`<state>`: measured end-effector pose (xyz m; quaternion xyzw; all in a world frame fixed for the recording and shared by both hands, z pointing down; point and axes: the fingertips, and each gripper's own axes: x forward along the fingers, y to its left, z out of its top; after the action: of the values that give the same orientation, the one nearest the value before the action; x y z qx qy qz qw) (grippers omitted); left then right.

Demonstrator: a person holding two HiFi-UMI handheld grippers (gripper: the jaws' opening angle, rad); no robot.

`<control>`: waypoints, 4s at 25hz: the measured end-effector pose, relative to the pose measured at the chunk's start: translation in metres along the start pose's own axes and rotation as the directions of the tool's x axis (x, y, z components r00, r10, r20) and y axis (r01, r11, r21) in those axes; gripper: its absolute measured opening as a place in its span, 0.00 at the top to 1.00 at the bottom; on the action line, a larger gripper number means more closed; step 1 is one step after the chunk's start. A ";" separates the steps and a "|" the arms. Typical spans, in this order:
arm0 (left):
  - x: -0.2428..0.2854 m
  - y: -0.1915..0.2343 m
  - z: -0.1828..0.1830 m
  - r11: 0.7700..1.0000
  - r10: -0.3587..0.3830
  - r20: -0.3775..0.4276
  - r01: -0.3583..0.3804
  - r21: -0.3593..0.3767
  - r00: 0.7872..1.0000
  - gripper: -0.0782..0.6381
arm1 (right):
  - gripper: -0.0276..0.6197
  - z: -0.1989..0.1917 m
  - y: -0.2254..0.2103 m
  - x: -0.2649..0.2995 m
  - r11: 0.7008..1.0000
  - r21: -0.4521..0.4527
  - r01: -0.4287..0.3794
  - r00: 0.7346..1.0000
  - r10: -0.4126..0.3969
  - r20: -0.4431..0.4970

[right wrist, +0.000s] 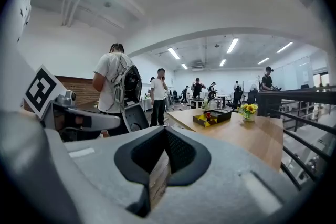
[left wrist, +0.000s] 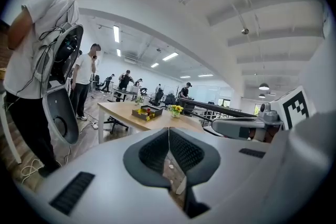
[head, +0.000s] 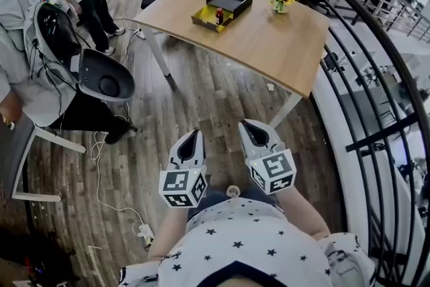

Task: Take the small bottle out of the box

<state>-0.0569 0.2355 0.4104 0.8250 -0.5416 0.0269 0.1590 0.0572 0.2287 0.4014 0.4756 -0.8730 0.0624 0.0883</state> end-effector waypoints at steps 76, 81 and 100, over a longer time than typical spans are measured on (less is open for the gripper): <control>0.414 0.221 0.126 0.991 -0.128 -0.076 0.130 0.015 0.989 0.57 | 0.59 0.069 -0.226 0.424 0.993 0.047 0.106 0.993 -0.104 -0.056; 0.432 0.237 0.125 0.990 -0.138 -0.086 0.140 0.017 0.987 0.57 | 0.59 0.068 -0.235 0.448 0.991 0.041 0.127 0.991 -0.125 -0.058; 0.503 0.271 0.111 0.994 -0.108 -0.149 0.105 -0.029 0.983 0.57 | 0.59 0.051 -0.313 0.531 0.984 -0.016 0.175 0.977 -0.176 -0.117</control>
<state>-0.1083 -0.3400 0.4767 0.8467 -0.4835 0.0746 0.2091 0.0335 -0.3853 0.4731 0.5462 -0.8209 0.0799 0.1463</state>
